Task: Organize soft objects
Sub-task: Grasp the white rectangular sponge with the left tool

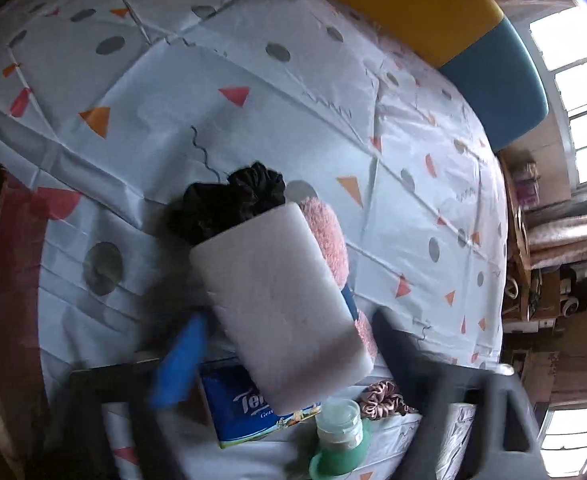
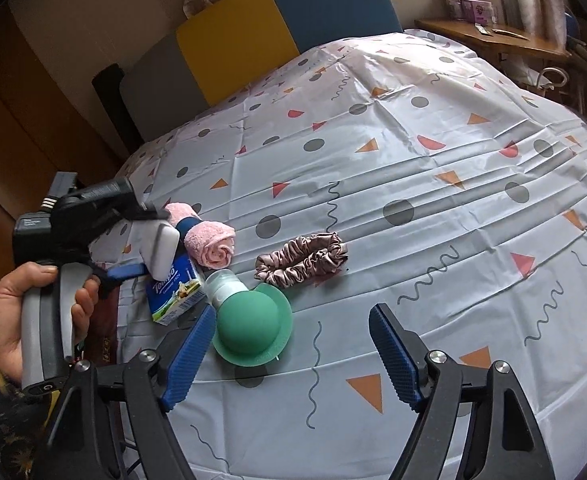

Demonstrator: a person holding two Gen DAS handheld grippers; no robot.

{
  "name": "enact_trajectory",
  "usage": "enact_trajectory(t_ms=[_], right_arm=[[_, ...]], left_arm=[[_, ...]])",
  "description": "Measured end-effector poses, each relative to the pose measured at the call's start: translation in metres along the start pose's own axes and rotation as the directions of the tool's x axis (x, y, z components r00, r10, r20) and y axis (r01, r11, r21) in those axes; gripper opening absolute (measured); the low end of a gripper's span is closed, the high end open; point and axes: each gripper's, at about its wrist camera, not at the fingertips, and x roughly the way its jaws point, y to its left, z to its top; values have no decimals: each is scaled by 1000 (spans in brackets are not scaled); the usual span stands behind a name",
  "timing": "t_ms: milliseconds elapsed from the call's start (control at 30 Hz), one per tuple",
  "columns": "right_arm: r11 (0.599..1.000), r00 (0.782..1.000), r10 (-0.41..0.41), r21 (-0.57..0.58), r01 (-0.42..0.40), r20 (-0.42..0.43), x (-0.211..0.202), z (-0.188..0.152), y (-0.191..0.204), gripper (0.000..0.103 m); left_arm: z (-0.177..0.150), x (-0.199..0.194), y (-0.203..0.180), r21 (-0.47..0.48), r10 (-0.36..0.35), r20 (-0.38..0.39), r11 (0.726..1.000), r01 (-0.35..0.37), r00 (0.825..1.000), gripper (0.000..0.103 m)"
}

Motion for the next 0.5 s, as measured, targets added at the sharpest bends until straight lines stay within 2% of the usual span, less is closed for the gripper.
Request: enact_trajectory(t_ms=[67, 167, 300, 400, 500], right_arm=[[1000, 1000, -4, 1, 4, -1, 0, 0, 0, 80], [1000, 1000, -5, 10, 5, 4, 0, 1, -3, 80], [1000, 1000, -17, 16, 17, 4, 0, 1, -5, 80], [999, 999, -32, 16, 32, 3, 0, 0, -6, 80], [999, 999, -47, 18, 47, 4, 1, 0, -8, 80]], left_arm=[[-4, -1, -1, 39, 9, 8, 999, -9, 1000, 65], [-16, -15, 1, 87, -15, 28, 996, 13, 999, 64], [-43, -41, 2, 210, -13, 68, 978, -1, 998, 64], [-72, -58, 2, 313, -13, 78, 950, -12, 997, 64], [-112, -74, 4, 420, 1, 100, 907, -43, 995, 64]])
